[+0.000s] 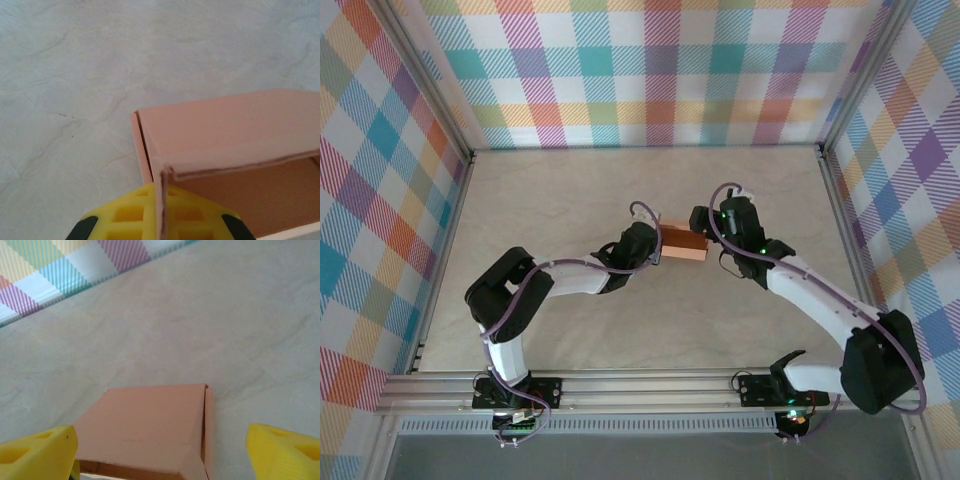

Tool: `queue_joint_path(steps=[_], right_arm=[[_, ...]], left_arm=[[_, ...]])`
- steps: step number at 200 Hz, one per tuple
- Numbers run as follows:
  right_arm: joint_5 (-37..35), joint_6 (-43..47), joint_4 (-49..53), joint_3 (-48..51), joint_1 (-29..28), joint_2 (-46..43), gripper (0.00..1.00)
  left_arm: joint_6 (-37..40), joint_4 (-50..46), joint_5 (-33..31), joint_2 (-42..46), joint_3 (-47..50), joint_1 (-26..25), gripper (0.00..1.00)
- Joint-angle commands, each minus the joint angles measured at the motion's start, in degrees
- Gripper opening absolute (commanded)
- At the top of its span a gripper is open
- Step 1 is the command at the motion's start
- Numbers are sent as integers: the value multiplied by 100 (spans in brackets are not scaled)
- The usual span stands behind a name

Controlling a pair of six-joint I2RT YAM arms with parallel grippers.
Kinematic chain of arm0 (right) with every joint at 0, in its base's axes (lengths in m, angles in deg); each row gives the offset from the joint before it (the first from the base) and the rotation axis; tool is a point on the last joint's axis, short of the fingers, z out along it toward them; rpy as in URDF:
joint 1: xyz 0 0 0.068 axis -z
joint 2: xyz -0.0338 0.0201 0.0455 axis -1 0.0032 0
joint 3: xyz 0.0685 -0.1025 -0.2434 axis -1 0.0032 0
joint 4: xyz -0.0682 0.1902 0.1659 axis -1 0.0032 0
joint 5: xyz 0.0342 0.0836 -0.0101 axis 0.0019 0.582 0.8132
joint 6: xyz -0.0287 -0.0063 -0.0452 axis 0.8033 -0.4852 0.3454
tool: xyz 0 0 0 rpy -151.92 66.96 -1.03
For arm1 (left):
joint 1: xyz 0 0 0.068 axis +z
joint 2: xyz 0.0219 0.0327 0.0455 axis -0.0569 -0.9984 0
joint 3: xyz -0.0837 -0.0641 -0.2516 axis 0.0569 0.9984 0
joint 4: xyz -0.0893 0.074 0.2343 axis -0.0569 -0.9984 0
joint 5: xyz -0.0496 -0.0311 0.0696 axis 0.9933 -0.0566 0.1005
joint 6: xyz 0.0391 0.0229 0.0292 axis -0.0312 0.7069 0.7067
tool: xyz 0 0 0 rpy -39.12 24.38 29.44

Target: Fold the paper box

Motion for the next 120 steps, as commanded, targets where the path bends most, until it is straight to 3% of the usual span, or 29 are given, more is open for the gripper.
queue_joint_path(steps=[1, 16, 30, 50, 99, 120], right_arm=[[488, -612, 353, -189, 126, 263, 87], [706, -752, 411, -291, 237, 484, 86], [795, -788, 449, -358, 275, 633, 86], [812, -838, 453, -366, 291, 797, 86], [796, -892, 478, -340, 309, 1041, 86], [976, -802, 487, -341, 370, 1170, 86]], left_arm=[[144, -67, -109, 143, 224, -133, 5], [70, 92, -379, 251, 405, -231, 11], [44, 224, -382, 394, 565, -296, 24], [40, 249, -458, 518, 676, -391, 33], [-8, 361, -421, 1096, 1358, -641, 55], [175, 371, -128, 1624, 1758, -678, 65]])
